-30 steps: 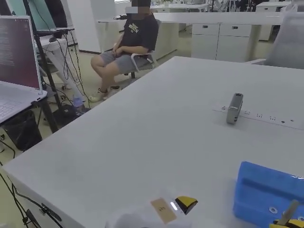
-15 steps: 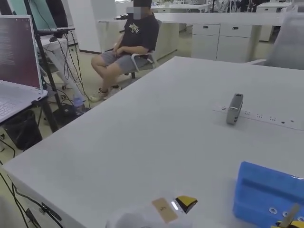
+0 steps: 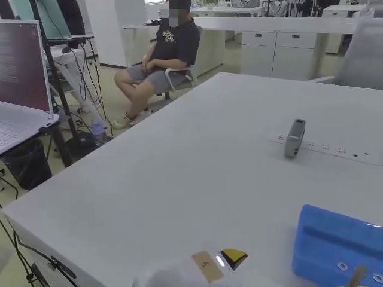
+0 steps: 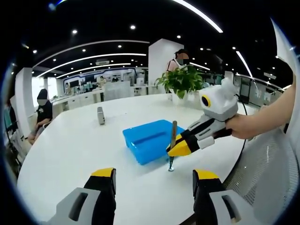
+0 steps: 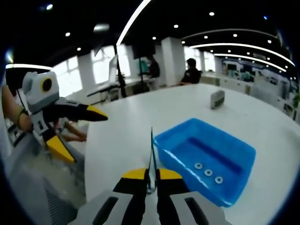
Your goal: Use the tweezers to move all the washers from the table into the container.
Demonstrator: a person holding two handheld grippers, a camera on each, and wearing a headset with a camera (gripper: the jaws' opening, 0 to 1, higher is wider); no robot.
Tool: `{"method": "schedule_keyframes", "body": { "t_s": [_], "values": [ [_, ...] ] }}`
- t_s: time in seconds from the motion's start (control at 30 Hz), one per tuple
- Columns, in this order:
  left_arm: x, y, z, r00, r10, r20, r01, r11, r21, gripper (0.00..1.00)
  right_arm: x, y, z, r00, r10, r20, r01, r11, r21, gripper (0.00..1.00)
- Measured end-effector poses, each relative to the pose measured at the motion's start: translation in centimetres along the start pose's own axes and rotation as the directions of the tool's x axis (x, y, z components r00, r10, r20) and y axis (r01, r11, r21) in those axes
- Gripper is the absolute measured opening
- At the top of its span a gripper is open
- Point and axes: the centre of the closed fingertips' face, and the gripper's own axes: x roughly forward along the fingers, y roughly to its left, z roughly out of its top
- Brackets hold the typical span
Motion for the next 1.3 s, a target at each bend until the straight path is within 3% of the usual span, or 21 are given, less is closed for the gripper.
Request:
{"method": "schedule_keyframes", "body": {
  "t_s": [0.17,0.47,0.6,0.7,0.73,0.83,0.93,1.1,1.3],
  "values": [
    [0.0,0.0,0.0,1.0,-0.001,-0.002,0.001,1.0,0.001,0.66,0.0,-0.5,0.0,1.0,-0.005,0.002,0.005,1.0,0.01,0.04],
    [0.0,-0.1,-0.1,1.0,-0.001,-0.006,0.001,1.0,0.004,0.66,0.1,0.2,-0.1,0.9999,0.014,0.004,-0.014,1.0,0.001,0.04],
    [0.0,0.0,-0.1,1.0,0.0,-0.008,0.0,1.0,0.006,0.65,0.2,0.8,-0.2,0.9995,0.027,-0.019,-0.029,0.991,-0.128,0.03],
    [0.0,0.0,-0.1,1.0,0.001,-0.007,-0.001,1.0,0.006,0.65,0.2,1.6,-0.5,0.9981,0.033,-0.053,-0.046,0.963,-0.267,0.03],
    [0.0,0.0,-0.1,1.0,0.001,-0.007,-0.001,1.0,0.006,0.65,0.2,1.8,-0.5,0.9978,0.037,-0.055,-0.051,0.958,-0.281,0.03],
    [0.0,0.0,-0.1,1.0,0.001,-0.006,-0.001,1.0,0.006,0.65,0.3,1.6,-0.4,0.9984,0.035,-0.044,-0.044,0.969,-0.244,0.03],
    [0.0,0.0,-0.1,1.0,0.002,-0.008,-0.002,1.0,0.009,0.65,0.2,0.9,-0.4,0.9991,0.026,-0.034,-0.031,0.987,-0.159,0.03],
    [0.0,0.1,-0.2,0.9999,0.006,-0.01,-0.006,1.0,0.01,0.65,-0.5,0.3,-0.2,0.9989,0.02,-0.043,-0.025,0.99,-0.138,0.03],
    [0.0,0.1,-0.1,1.0,0.004,-0.006,-0.004,1.0,0.01,0.65,-1.8,-0.1,1.5,0.9995,0.029,0.016,-0.028,0.998,-0.064,0.03]
  ]
}}
